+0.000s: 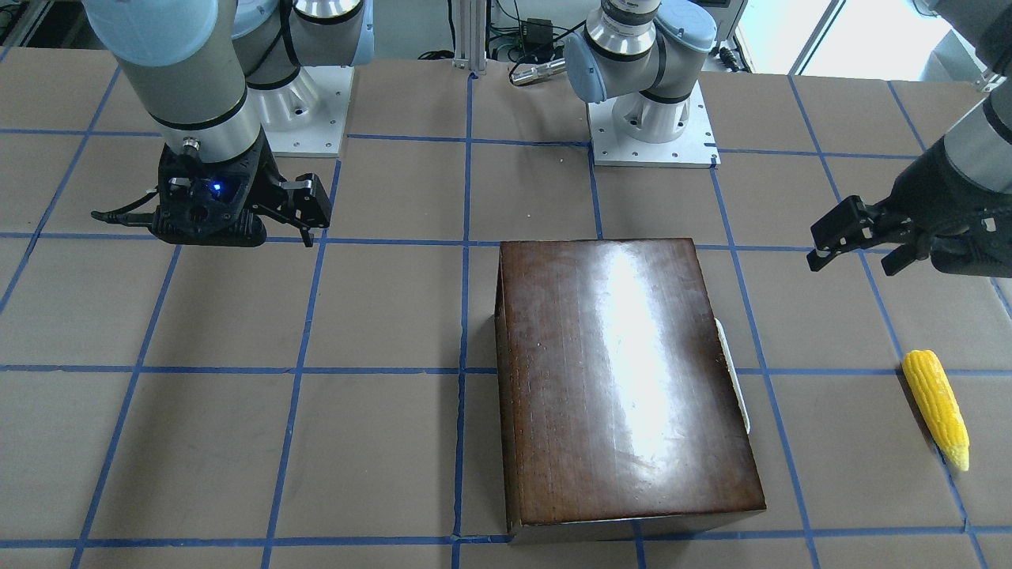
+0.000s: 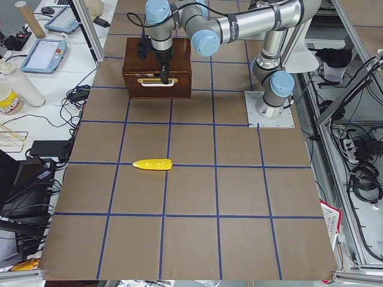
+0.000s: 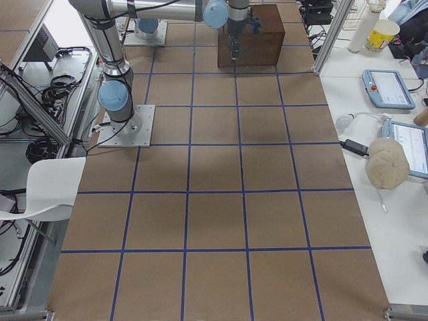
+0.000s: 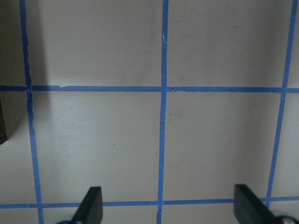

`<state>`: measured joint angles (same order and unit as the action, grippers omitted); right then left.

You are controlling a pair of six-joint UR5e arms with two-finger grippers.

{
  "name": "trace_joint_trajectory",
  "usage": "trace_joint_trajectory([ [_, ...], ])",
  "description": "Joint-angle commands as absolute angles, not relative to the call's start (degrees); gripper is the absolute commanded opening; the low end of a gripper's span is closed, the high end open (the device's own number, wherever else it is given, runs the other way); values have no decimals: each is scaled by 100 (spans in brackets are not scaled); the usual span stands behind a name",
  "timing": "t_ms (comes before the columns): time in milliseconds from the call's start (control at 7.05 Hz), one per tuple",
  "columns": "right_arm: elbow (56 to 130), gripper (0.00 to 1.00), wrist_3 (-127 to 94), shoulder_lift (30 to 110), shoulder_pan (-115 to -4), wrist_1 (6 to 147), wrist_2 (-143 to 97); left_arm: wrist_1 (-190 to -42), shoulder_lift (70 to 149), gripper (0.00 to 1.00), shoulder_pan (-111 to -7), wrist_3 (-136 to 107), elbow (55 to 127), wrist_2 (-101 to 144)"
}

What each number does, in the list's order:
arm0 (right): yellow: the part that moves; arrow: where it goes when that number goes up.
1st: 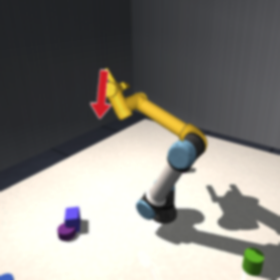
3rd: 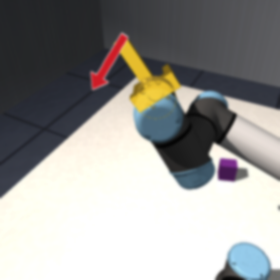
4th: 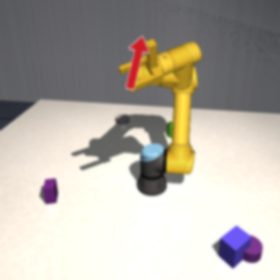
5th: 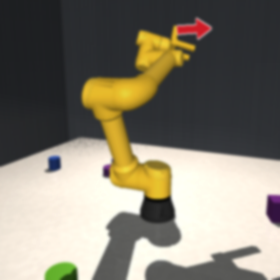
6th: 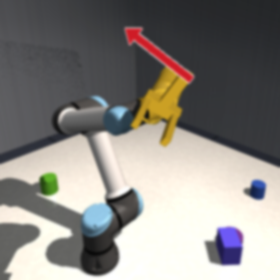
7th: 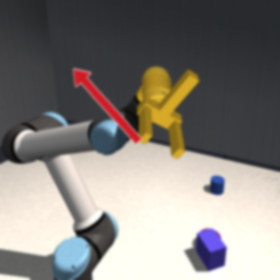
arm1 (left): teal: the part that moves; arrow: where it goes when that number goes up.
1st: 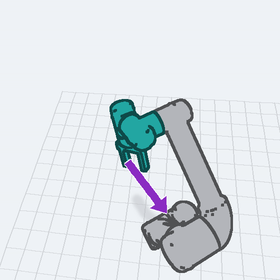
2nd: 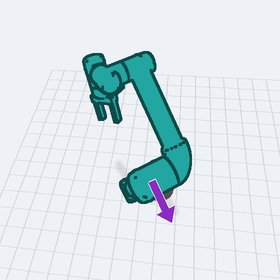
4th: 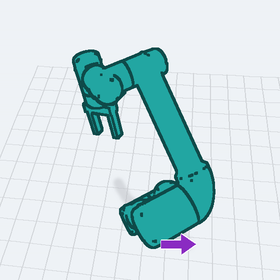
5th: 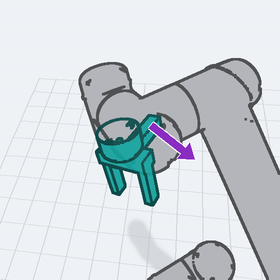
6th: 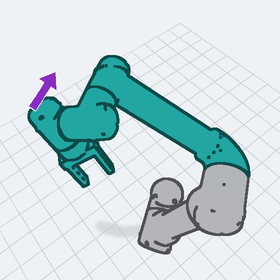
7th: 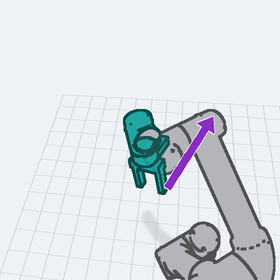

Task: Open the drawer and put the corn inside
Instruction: 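Move the left gripper outward beside the cabinet toward the drawer handle, then lower the left gripper and hook it around the white drawer handle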

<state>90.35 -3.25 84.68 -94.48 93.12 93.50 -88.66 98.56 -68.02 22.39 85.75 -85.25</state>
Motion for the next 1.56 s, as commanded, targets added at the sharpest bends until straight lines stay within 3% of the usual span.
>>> trace_joint_trajectory([
  [0, 9035, 100, -325, 8473, -9448, 9316, 9343, -8675, 10299, 100, -6776, 2250, 8604, -8124],
  [1419, 9035, 100, -325, 8473, -9448, 9308, 9343, -7868, 11109, 100, -7092, 1477, 8886, -7691],
])
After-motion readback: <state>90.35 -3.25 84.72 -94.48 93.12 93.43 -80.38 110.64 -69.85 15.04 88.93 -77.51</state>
